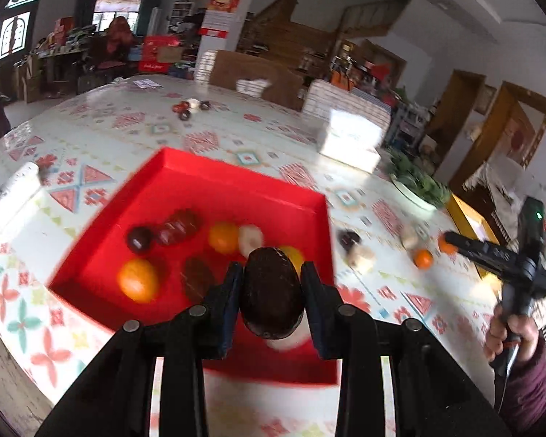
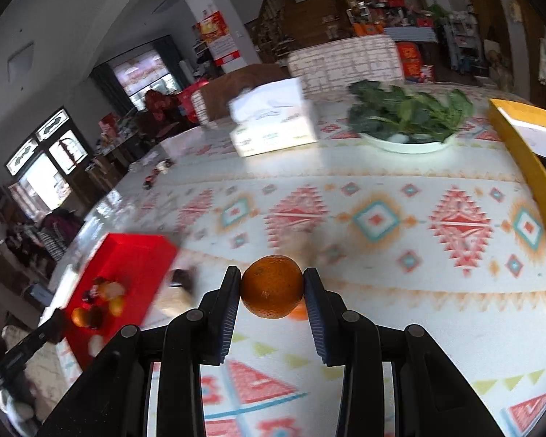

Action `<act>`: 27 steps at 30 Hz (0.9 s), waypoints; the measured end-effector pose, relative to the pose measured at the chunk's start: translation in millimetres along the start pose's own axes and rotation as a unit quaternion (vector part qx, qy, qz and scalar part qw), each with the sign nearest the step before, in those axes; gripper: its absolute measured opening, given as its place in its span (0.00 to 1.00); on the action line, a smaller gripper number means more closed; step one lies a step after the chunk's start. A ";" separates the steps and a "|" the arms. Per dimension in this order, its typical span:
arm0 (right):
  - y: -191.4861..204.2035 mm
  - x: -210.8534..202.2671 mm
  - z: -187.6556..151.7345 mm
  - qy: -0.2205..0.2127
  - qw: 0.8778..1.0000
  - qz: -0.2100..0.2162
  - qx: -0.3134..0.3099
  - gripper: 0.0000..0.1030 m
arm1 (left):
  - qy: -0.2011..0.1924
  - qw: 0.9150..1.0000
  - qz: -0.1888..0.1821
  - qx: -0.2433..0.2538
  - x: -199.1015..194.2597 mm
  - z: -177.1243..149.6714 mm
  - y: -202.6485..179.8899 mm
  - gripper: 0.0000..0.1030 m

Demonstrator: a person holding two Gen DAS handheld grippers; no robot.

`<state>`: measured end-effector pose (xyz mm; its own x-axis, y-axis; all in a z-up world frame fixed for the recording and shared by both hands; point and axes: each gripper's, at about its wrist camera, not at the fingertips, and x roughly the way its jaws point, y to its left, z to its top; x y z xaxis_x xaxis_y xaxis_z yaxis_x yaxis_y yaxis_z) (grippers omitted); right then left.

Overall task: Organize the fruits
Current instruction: 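Carry orange and date over the red tray and release both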

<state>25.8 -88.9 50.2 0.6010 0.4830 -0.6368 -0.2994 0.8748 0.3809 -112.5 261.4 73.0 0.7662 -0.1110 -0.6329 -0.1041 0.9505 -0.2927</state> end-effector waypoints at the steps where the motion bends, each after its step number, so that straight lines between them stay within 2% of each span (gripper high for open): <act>1: 10.6 1.3 0.7 0.005 1.000 0.009 -0.004 0.38 | -0.001 1.000 0.002 0.001 2.2 6.6 3.8 0.31; 6: 67.7 18.4 -3.6 0.037 0.997 0.069 -0.028 0.38 | 0.010 1.000 0.009 0.012 23.5 46.7 18.3 0.31; 10: 124.2 43.8 -16.6 0.076 0.988 0.121 -0.058 0.38 | 0.042 0.999 0.016 0.017 60.5 73.9 26.5 0.31; 14: 178.3 68.4 -32.3 0.113 0.975 0.160 -0.101 0.38 | 0.071 0.997 0.027 0.020 91.9 87.3 33.8 0.31; 19: 214.1 95.8 -48.2 0.138 0.966 0.170 -0.136 0.38 | 0.095 0.995 0.034 0.022 117.9 86.6 39.1 0.31; 27: 229.4 121.9 -59.4 0.165 0.959 0.172 -0.151 0.38 | 0.115 0.993 0.030 0.014 135.6 84.2 46.4 0.31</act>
<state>-13.5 172.9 20.1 0.1754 0.6874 -0.7048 -0.6691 0.6084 0.4268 40.0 314.9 34.0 0.5942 -0.1138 -0.7962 -0.1251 0.9648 -0.2313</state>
